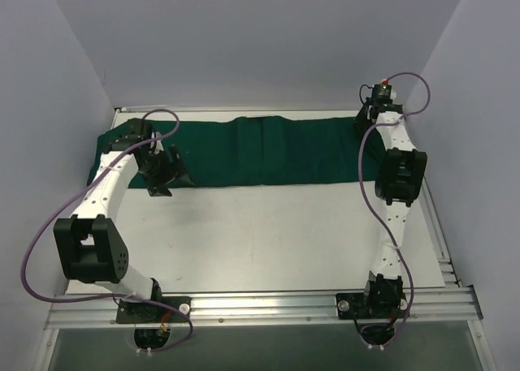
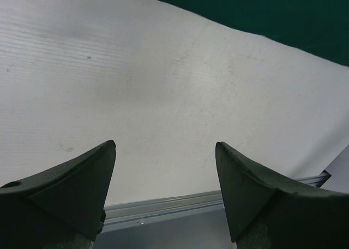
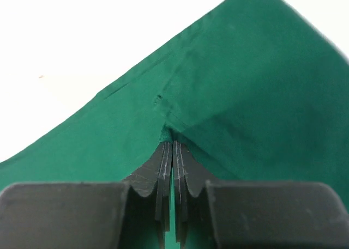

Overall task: Open and lay out the surgical kit
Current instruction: Open the surgical kit at the center of the board.

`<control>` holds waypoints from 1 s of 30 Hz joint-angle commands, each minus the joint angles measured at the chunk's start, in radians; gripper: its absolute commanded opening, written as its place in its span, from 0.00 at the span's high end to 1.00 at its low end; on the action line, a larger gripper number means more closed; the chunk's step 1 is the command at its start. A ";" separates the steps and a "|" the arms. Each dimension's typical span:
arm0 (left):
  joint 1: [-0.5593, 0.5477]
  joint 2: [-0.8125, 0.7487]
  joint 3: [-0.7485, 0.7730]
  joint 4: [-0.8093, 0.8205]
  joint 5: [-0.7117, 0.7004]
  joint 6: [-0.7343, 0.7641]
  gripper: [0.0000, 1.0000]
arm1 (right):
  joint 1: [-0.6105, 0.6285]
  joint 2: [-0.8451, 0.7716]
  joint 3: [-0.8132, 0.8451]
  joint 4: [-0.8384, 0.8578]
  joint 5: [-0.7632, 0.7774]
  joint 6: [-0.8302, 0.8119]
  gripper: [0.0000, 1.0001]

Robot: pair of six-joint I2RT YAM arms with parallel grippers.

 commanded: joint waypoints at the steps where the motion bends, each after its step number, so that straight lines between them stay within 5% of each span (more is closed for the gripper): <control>1: 0.041 0.033 0.055 0.024 0.030 -0.050 0.17 | -0.068 -0.163 -0.090 0.075 -0.196 0.279 1.00; 8: 0.125 0.139 0.115 0.041 0.082 -0.152 0.17 | -0.120 -0.221 -0.172 0.154 -0.436 0.485 1.00; 14: 0.134 0.189 0.217 -0.002 0.082 -0.206 0.17 | -0.189 -0.388 -0.425 0.264 -0.375 0.528 1.00; 19: 0.130 0.163 0.254 -0.046 0.076 -0.205 0.17 | -0.315 -0.228 -0.243 0.169 -0.399 0.421 1.00; 30: 0.130 0.085 0.112 -0.017 0.038 -0.165 0.17 | -0.260 -0.135 -0.017 -0.048 -0.320 0.174 1.00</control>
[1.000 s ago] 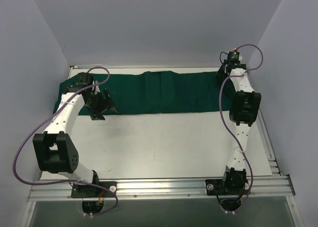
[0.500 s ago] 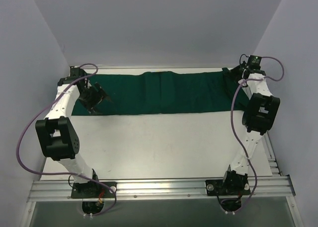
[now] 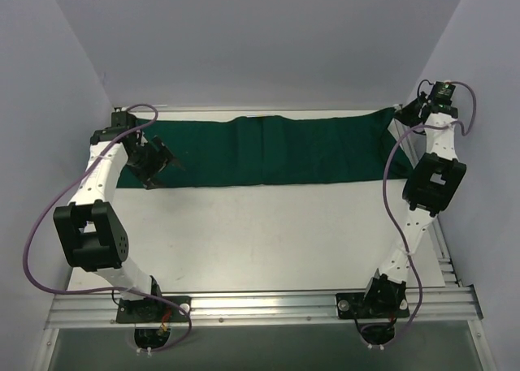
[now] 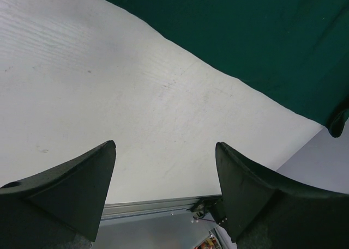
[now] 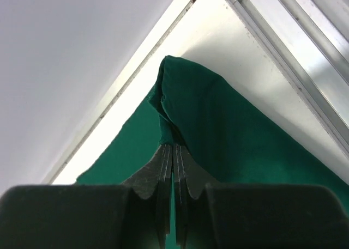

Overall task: Open and lay out the surgical kit
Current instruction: Open the surgical kit at the center of the board.

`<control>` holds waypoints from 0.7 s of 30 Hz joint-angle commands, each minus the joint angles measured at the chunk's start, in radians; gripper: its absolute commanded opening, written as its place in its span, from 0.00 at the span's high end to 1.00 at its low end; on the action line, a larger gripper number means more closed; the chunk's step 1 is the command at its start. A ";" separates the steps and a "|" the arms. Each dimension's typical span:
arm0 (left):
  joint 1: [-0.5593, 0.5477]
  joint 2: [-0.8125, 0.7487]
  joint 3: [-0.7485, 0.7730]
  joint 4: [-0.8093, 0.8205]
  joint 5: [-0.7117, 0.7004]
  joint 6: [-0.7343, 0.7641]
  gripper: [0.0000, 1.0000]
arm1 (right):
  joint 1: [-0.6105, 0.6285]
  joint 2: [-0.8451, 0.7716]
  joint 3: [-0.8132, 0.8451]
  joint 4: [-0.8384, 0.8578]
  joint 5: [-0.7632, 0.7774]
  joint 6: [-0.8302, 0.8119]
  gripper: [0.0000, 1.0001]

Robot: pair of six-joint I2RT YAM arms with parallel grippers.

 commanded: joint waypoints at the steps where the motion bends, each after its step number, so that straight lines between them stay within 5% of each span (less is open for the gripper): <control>1: 0.004 -0.024 -0.014 0.009 -0.018 0.020 0.17 | 0.043 0.016 0.120 -0.112 0.042 -0.122 1.00; 6: 0.003 0.009 0.004 0.030 0.021 0.016 0.17 | 0.131 0.030 0.269 -0.281 0.421 -0.362 1.00; 16: -0.019 0.002 -0.011 0.040 0.054 0.020 0.18 | 0.226 0.114 0.369 -0.197 0.801 -0.667 1.00; 21: -0.037 -0.011 -0.043 0.055 0.054 0.046 0.18 | 0.234 0.174 0.418 -0.160 1.010 -0.684 1.00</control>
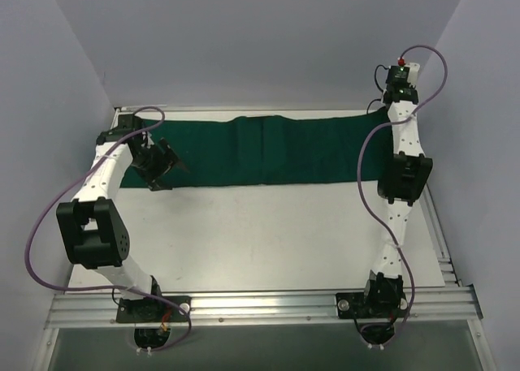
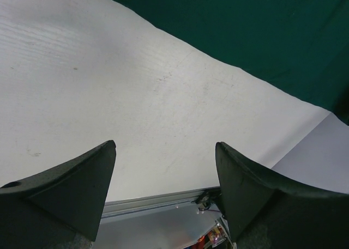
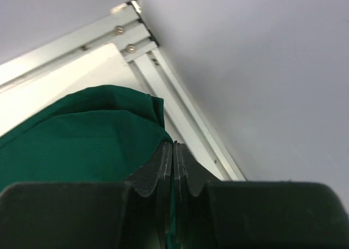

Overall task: Open and lay out the surgical kit
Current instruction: Open the surgical kit at the center of the board.

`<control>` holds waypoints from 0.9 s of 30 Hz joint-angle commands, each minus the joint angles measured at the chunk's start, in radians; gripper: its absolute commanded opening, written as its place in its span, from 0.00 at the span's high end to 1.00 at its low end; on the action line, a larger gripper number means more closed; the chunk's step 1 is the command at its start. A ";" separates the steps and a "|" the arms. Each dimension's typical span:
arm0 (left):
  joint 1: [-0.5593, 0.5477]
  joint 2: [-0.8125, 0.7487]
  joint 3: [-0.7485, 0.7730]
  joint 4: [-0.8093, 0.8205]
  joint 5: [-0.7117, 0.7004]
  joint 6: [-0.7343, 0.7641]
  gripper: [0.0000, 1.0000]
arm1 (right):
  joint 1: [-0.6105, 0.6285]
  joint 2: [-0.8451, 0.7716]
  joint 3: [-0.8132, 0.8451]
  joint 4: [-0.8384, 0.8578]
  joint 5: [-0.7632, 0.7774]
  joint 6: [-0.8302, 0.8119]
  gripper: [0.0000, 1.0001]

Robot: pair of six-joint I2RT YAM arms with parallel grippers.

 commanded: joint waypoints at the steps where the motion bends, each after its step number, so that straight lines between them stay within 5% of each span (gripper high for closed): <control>1: -0.016 -0.025 -0.016 0.027 0.016 0.033 0.18 | -0.007 0.034 0.060 0.019 0.234 -0.057 1.00; 20: -0.040 0.010 -0.066 0.085 0.074 0.105 0.18 | -0.008 0.124 0.150 0.250 0.113 -0.152 1.00; 27: -0.046 0.039 -0.068 0.107 0.077 0.087 0.18 | 0.009 0.094 0.078 0.211 0.041 -0.082 1.00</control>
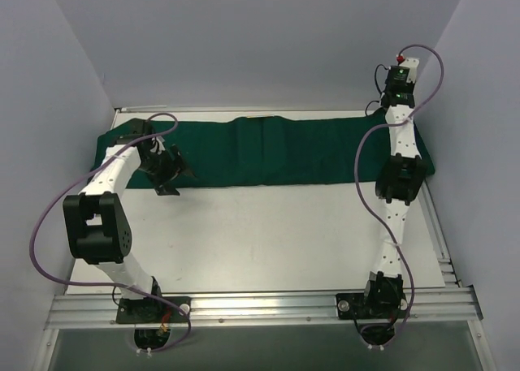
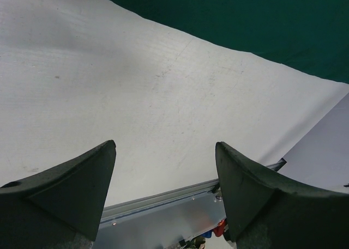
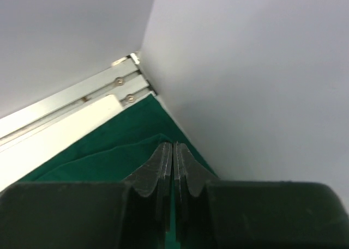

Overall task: Open and lay out the surgical kit
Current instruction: Open the surgical kit at the center of the board.

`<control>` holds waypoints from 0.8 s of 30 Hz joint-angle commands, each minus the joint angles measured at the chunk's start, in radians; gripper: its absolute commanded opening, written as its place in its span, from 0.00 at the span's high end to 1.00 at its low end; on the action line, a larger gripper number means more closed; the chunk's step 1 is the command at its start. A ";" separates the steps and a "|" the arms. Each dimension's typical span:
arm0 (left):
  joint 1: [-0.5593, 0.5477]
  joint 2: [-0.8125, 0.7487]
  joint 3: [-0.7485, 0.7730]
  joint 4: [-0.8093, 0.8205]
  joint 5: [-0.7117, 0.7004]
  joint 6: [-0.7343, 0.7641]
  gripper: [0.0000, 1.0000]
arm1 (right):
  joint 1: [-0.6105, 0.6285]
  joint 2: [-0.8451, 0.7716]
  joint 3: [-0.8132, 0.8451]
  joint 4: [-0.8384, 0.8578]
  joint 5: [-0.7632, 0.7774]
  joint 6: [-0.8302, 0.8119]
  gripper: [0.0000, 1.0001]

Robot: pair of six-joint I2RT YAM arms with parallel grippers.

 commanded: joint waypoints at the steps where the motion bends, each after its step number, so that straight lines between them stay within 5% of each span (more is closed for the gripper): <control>1: -0.003 0.002 -0.003 0.048 0.026 0.000 0.18 | 0.013 -0.045 -0.070 0.015 -0.061 0.061 1.00; 10: -0.003 -0.014 0.033 0.045 0.005 -0.080 0.18 | 0.033 -0.403 -0.411 -0.074 -0.492 0.498 1.00; 20: 0.006 -0.047 0.065 0.052 -0.014 -0.178 0.13 | 0.041 -1.047 -1.153 -0.030 -0.770 0.653 1.00; 24: 0.038 -0.009 0.108 0.022 -0.025 -0.213 0.12 | 0.053 -1.204 -1.409 -0.131 -0.811 0.632 1.00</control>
